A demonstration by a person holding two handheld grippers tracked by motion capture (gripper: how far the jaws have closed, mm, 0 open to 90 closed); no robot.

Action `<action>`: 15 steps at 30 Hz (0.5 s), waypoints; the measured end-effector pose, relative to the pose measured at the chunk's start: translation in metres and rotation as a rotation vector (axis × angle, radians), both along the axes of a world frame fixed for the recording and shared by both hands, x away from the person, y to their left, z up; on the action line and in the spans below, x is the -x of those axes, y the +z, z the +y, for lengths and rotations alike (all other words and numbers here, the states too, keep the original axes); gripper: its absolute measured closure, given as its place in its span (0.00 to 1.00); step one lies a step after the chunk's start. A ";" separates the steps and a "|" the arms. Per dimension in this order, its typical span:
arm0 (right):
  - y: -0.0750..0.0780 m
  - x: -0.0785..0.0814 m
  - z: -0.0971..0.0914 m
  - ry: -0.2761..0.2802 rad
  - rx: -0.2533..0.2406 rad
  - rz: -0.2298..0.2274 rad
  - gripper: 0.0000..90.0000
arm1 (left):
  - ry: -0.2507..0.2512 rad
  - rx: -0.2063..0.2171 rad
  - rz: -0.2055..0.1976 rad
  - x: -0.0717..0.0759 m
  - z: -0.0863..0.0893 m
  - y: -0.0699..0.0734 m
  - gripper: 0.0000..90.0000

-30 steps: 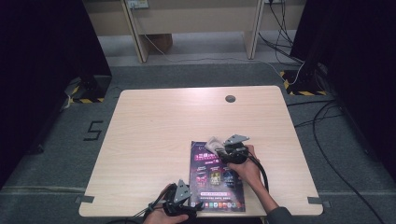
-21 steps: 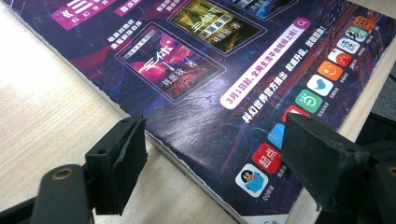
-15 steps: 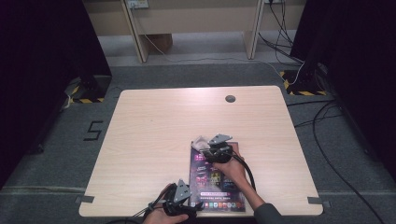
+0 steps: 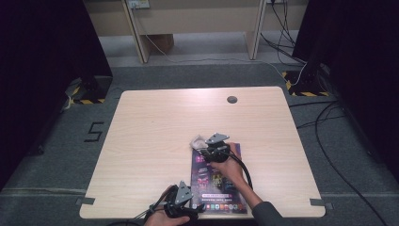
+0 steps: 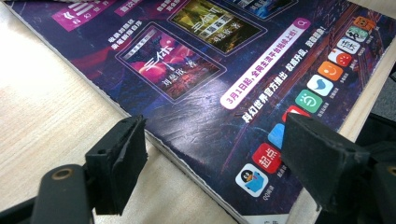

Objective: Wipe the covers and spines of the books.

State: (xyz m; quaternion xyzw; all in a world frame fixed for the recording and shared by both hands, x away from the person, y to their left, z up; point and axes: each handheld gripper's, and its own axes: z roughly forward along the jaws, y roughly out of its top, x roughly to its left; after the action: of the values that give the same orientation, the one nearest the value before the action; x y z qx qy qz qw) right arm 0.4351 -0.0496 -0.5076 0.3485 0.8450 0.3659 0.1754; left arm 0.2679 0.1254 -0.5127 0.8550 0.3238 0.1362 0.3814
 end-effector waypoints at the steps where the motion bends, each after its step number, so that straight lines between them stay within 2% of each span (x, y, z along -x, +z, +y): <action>1: 0.000 0.001 0.001 0.006 0.007 -0.008 0.65 | -0.002 -0.002 0.000 0.000 0.000 0.000 0.24; 4: -0.001 0.006 0.002 0.018 -0.017 0.012 0.65 | -0.003 -0.005 -0.002 0.000 0.000 0.000 0.24; 9: 0.001 0.020 0.007 0.100 -0.006 0.026 0.65 | -0.004 -0.009 -0.007 0.001 0.000 0.000 0.24; 13: 0.002 0.026 0.009 0.125 -0.005 0.039 0.65 | -0.003 -0.007 -0.006 0.001 0.000 0.000 0.24; 15: 0.001 0.028 0.006 0.132 -0.020 0.044 0.65 | -0.005 -0.006 -0.004 0.000 0.000 0.000 0.24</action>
State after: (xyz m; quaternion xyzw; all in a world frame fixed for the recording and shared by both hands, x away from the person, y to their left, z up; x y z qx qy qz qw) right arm 0.4072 -0.0432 -0.5068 0.3018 0.8661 0.3771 0.1290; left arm 0.2675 0.1255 -0.5124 0.8568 0.3203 0.1380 0.3798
